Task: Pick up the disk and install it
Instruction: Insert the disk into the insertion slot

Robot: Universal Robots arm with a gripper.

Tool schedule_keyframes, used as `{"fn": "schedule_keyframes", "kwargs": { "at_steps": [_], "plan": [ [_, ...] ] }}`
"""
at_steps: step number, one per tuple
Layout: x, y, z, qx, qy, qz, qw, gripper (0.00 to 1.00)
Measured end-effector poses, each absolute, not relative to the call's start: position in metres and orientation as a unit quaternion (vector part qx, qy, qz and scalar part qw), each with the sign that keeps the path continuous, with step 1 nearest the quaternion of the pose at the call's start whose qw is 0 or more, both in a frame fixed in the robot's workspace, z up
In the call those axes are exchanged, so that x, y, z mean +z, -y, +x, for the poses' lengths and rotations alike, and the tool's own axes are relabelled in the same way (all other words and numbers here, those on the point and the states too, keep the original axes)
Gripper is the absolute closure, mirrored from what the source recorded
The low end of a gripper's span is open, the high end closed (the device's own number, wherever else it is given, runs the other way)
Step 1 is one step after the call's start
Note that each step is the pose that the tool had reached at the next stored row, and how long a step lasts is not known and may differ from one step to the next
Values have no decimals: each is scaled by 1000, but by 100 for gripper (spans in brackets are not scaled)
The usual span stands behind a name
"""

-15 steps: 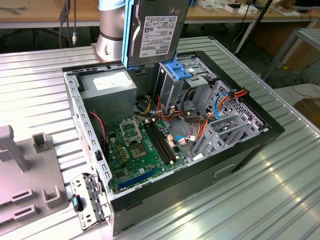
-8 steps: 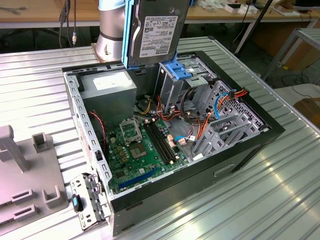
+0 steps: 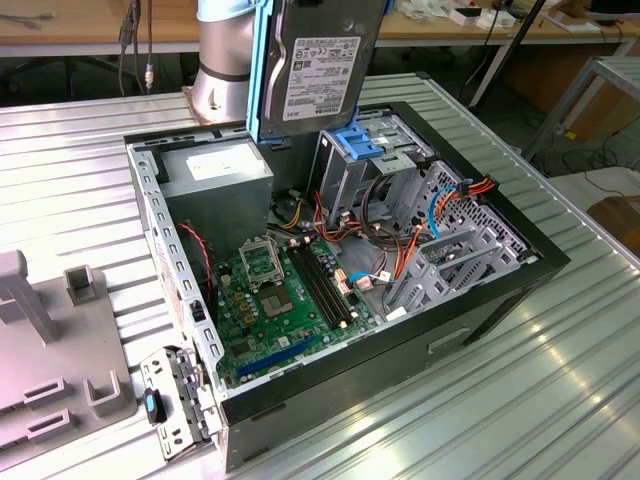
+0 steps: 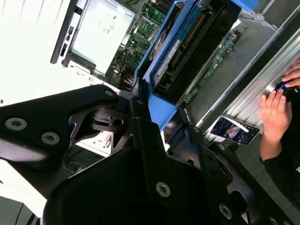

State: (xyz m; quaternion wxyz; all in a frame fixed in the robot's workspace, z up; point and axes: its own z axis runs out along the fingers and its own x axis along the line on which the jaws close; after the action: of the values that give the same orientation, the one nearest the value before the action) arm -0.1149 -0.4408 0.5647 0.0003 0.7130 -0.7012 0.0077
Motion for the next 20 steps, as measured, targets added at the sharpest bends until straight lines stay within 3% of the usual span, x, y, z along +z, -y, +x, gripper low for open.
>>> {"fn": "schedule_keyframes", "kwargs": {
  "at_steps": [20],
  "plan": [
    [562,487,-115,9,701,713,2,63]
  ]
}}
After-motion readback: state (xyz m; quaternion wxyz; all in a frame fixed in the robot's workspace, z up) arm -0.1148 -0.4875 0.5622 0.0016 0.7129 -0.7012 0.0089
